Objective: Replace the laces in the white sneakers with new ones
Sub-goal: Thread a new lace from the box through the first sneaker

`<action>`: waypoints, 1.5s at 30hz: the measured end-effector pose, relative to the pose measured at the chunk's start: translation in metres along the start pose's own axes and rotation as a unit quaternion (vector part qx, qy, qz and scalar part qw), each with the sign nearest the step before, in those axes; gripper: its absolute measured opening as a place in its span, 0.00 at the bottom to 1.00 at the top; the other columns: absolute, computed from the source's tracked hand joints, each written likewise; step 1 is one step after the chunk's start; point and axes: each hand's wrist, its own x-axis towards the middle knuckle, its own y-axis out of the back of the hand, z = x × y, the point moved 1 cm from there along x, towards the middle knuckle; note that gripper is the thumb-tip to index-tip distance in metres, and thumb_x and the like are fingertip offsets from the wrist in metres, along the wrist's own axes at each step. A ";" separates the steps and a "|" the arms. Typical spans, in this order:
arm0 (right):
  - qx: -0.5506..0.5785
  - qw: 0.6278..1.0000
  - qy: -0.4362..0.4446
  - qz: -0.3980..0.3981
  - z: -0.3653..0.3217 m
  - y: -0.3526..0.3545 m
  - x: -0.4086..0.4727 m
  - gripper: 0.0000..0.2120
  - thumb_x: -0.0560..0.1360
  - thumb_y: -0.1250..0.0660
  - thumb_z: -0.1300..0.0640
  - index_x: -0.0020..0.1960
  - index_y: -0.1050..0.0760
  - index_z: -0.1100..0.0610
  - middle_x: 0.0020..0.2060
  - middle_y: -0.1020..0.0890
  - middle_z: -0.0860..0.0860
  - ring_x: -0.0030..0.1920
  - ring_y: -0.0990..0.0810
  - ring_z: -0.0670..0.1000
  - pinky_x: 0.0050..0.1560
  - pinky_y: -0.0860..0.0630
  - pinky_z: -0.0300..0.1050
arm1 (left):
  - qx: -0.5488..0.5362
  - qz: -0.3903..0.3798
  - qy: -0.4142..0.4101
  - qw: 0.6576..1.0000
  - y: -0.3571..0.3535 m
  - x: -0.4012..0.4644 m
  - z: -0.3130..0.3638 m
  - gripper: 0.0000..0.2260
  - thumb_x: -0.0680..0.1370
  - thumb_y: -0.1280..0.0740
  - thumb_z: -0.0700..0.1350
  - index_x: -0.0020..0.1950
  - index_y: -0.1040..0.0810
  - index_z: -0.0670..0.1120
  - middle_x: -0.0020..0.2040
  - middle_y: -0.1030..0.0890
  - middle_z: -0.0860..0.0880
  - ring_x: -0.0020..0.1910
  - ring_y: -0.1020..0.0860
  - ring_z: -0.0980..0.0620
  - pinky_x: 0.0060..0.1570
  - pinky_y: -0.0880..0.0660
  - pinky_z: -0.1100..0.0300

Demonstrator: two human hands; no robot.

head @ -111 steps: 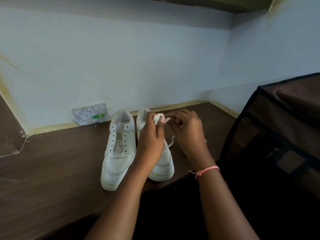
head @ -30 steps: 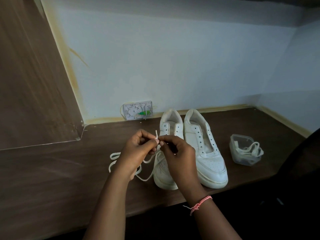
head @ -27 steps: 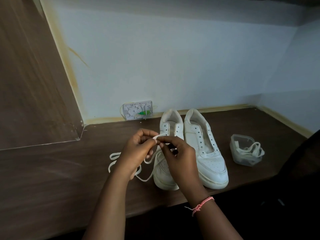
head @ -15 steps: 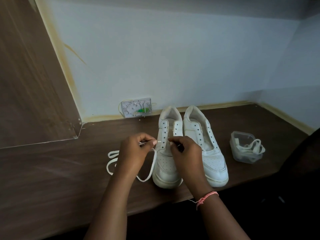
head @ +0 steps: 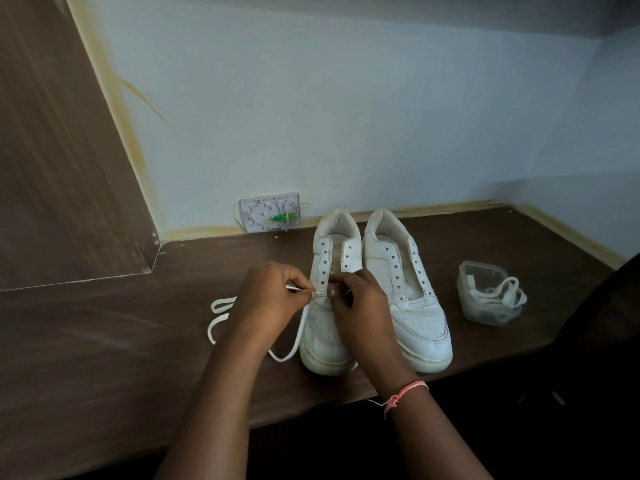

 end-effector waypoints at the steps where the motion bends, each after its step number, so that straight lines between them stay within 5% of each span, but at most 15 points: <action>1: 0.002 1.000 0.000 -0.001 0.000 0.000 0.000 0.11 0.78 0.35 0.62 0.60 0.20 0.57 0.51 0.25 0.46 0.45 0.26 0.38 0.47 0.32 0.22 | 0.004 -0.001 0.005 1.000 0.000 0.000 0.000 0.10 0.71 0.23 0.42 0.34 0.18 0.55 0.35 0.18 0.61 0.36 0.21 0.66 0.35 0.31 0.75; 9: -0.025 1.000 0.009 0.000 0.002 -0.006 0.002 0.10 0.76 0.35 0.64 0.56 0.20 0.60 0.51 0.24 0.50 0.46 0.24 0.45 0.44 0.33 0.23 | 0.037 0.025 0.036 0.998 -0.005 -0.001 0.008 0.07 0.70 0.24 0.42 0.34 0.17 0.51 0.36 0.18 0.58 0.35 0.22 0.62 0.34 0.29 0.71; 15: -0.024 0.999 0.024 -0.012 0.004 -0.005 0.004 0.09 0.75 0.35 0.66 0.54 0.20 0.60 0.47 0.26 0.49 0.43 0.25 0.46 0.43 0.33 0.24 | 0.039 0.054 0.035 0.997 -0.015 -0.002 0.012 0.04 0.71 0.26 0.41 0.37 0.17 0.49 0.37 0.17 0.55 0.38 0.20 0.56 0.42 0.22 0.57; 22: -0.033 0.999 0.019 -0.033 0.005 -0.006 0.008 0.09 0.77 0.34 0.65 0.55 0.20 0.60 0.49 0.26 0.49 0.45 0.26 0.45 0.44 0.33 0.23 | -0.048 0.060 0.072 0.994 -0.011 0.000 0.005 0.06 0.68 0.21 0.41 0.39 0.17 0.46 0.33 0.18 0.54 0.29 0.23 0.62 0.29 0.31 0.73; 30: -0.041 0.998 0.017 -0.047 0.005 -0.004 0.010 0.08 0.77 0.35 0.65 0.54 0.20 0.61 0.49 0.27 0.48 0.46 0.25 0.45 0.44 0.32 0.23 | -0.099 -0.027 0.068 0.992 0.002 0.003 -0.006 0.05 0.70 0.23 0.38 0.40 0.14 0.48 0.36 0.15 0.53 0.35 0.18 0.60 0.38 0.25 0.68; 40: -0.041 0.997 0.017 -0.061 0.006 -0.002 0.011 0.08 0.78 0.34 0.64 0.55 0.21 0.62 0.52 0.30 0.48 0.45 0.27 0.42 0.45 0.33 0.22 | -0.071 -0.011 0.059 0.996 -0.010 0.003 -0.004 0.04 0.70 0.23 0.43 0.38 0.16 0.50 0.34 0.17 0.54 0.36 0.19 0.59 0.34 0.29 0.69; 45: -0.080 0.994 0.029 -0.073 0.003 0.000 0.013 0.08 0.77 0.34 0.64 0.56 0.22 0.63 0.56 0.30 0.52 0.48 0.28 0.46 0.52 0.29 0.34 | -0.091 -0.010 0.066 0.994 -0.014 0.004 -0.007 0.05 0.70 0.23 0.42 0.38 0.17 0.50 0.36 0.17 0.53 0.37 0.20 0.57 0.38 0.26 0.64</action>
